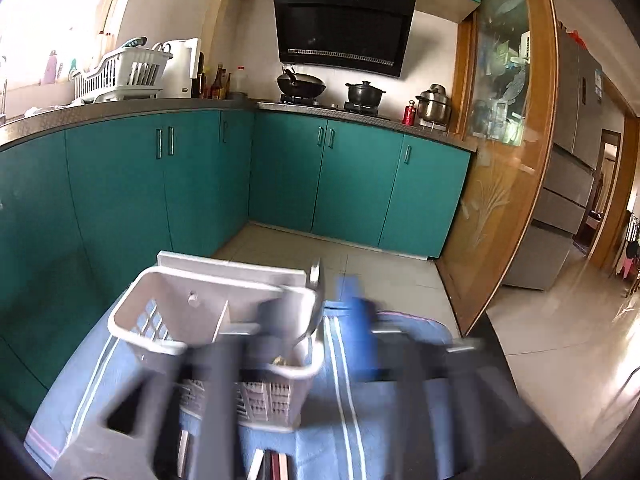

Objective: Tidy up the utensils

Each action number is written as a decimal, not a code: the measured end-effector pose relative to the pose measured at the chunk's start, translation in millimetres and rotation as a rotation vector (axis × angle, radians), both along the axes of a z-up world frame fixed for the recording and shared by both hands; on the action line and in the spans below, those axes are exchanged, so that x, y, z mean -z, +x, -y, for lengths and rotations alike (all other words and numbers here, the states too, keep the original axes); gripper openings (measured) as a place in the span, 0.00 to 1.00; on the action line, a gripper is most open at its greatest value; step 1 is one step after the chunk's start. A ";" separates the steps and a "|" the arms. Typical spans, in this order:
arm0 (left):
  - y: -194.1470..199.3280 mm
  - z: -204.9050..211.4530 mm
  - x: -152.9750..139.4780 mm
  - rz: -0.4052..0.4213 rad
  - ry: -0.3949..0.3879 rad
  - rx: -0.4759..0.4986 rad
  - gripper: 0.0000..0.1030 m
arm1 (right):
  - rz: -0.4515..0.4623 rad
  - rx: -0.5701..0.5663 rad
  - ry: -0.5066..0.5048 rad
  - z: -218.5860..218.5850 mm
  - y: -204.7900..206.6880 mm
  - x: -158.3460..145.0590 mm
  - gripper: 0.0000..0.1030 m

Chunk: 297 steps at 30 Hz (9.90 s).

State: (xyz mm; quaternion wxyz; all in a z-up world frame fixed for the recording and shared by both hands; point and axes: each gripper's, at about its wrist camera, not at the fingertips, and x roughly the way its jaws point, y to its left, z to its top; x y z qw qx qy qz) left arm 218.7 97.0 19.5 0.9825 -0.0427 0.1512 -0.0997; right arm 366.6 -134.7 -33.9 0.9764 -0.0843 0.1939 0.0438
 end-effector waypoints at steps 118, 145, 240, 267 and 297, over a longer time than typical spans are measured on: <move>41.2 105.1 133.3 -0.472 0.022 -0.006 0.57 | -0.168 -0.114 0.262 92.9 -111.6 38.4 0.96; 166.6 110.1 200.0 -0.705 -0.006 -0.193 0.33 | -0.301 -0.108 0.418 129.7 -68.3 77.6 0.96; 27.8 34.5 -2.5 -0.132 0.004 0.008 0.06 | -0.398 -0.152 0.189 52.0 -53.3 38.6 0.06; -15.6 60.8 -12.5 -0.159 0.115 0.072 0.06 | -0.111 -0.248 0.174 37.6 -160.6 -101.7 0.06; -3.0 24.8 -9.8 -0.190 0.061 0.038 0.06 | 0.024 -0.195 0.116 -16.5 -15.7 -196.5 0.06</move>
